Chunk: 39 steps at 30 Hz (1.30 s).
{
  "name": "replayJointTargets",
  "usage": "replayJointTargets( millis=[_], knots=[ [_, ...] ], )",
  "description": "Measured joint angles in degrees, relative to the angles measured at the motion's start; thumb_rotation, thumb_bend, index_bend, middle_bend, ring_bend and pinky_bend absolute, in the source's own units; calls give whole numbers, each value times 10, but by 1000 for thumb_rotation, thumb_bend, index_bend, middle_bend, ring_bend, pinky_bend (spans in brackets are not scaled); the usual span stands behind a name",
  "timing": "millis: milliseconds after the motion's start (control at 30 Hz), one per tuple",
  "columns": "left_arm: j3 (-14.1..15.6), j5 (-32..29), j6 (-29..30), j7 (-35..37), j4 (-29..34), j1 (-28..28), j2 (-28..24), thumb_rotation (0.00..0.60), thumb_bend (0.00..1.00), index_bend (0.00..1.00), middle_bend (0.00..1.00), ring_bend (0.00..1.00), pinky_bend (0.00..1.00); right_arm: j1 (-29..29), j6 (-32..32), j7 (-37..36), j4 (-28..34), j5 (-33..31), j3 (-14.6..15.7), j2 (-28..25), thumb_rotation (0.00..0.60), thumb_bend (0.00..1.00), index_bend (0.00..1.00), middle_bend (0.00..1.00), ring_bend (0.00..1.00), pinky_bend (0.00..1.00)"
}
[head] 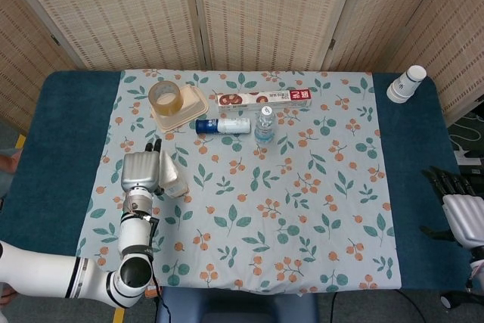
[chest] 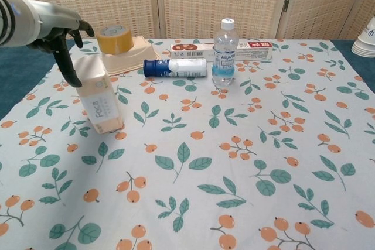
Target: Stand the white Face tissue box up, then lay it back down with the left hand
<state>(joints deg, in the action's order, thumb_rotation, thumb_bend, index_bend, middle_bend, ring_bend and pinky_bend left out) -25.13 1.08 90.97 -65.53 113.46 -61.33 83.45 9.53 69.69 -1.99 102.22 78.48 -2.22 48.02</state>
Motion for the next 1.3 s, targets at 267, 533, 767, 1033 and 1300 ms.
replayJointTargets(
  millis=[267,533,767,1033,1300],
  knots=[
    [-8,-8,-5,8,4,-2,-2,600,155,0,119,937,1000,2,-3,5,1,-3,0,1,600,116,30,0,0,0],
    [-10,-16,-6,13,2,-5,3,600,152,0,120,937,1000,2,-3,2,0,-3,0,0,600,116,30,0,0,0],
    [-6,-6,-1,10,-10,-15,12,600,152,0,120,937,1000,1,-1,-2,-1,-4,-1,-1,600,116,30,0,0,0],
    [-2,-13,-8,7,-35,-19,25,600,153,0,120,936,1000,1,-1,-2,-2,-7,-2,0,600,116,30,0,0,0],
    [11,3,-19,7,-58,-17,33,600,152,0,120,937,1000,2,-1,4,-2,-11,-3,2,600,116,30,0,0,0]
  ],
)
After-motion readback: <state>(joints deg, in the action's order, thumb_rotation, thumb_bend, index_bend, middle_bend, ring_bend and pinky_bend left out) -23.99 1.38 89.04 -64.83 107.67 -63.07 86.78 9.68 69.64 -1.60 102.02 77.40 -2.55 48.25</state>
